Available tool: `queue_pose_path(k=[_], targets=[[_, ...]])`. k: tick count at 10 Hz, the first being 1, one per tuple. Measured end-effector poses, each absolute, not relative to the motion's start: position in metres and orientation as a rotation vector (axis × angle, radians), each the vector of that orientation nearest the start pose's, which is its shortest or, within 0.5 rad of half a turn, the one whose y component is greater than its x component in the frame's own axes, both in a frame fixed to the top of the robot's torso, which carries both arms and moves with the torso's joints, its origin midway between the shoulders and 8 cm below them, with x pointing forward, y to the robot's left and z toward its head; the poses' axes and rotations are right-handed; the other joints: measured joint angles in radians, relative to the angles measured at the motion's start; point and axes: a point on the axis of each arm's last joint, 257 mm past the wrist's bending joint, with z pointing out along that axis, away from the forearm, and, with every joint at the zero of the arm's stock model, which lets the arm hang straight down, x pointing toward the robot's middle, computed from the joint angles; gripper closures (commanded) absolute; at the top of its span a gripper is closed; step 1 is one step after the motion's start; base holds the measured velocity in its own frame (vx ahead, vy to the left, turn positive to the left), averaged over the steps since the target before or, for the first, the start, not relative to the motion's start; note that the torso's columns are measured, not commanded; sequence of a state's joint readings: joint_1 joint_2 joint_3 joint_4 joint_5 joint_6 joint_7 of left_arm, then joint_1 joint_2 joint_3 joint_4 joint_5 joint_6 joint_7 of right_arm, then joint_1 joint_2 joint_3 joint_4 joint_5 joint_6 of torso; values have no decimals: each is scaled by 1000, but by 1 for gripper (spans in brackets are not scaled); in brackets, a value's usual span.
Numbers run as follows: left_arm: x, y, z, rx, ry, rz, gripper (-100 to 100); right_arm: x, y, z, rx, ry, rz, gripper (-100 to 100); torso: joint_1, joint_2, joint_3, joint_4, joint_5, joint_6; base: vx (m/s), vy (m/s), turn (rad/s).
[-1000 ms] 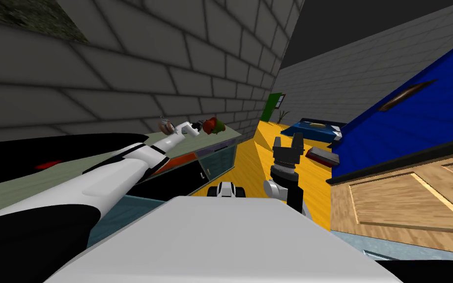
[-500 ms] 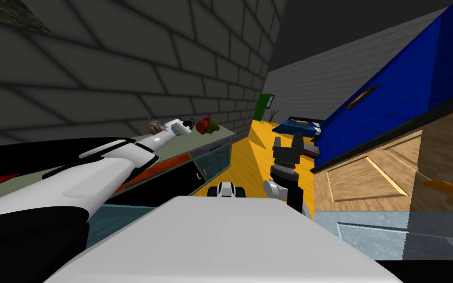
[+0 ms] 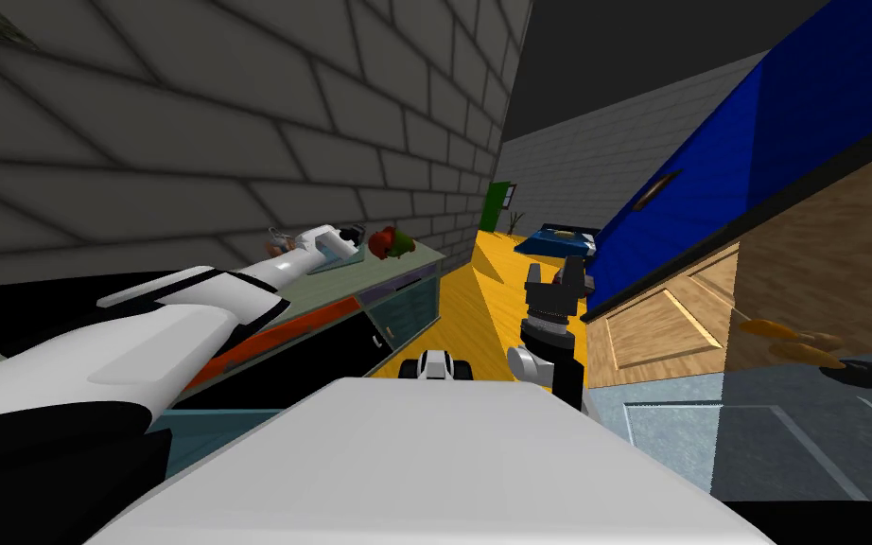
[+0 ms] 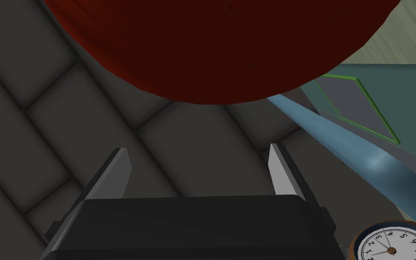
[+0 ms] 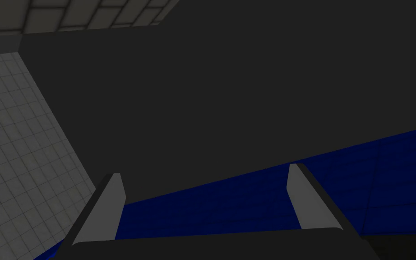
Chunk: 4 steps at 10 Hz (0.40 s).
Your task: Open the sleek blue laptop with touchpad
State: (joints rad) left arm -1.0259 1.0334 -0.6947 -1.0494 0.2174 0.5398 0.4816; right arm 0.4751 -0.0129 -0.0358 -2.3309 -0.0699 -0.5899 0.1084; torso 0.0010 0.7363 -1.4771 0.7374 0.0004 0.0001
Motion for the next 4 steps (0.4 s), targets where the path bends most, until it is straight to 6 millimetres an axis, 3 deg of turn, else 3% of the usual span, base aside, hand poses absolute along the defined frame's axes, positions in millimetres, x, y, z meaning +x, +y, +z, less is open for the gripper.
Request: queue_pose_path(k=[4], targets=[[706,463,39,-1021,1381,-502,0,314,-289,71,520,487,1250,0,-1,2,1,1,0,0,0,0,0]])
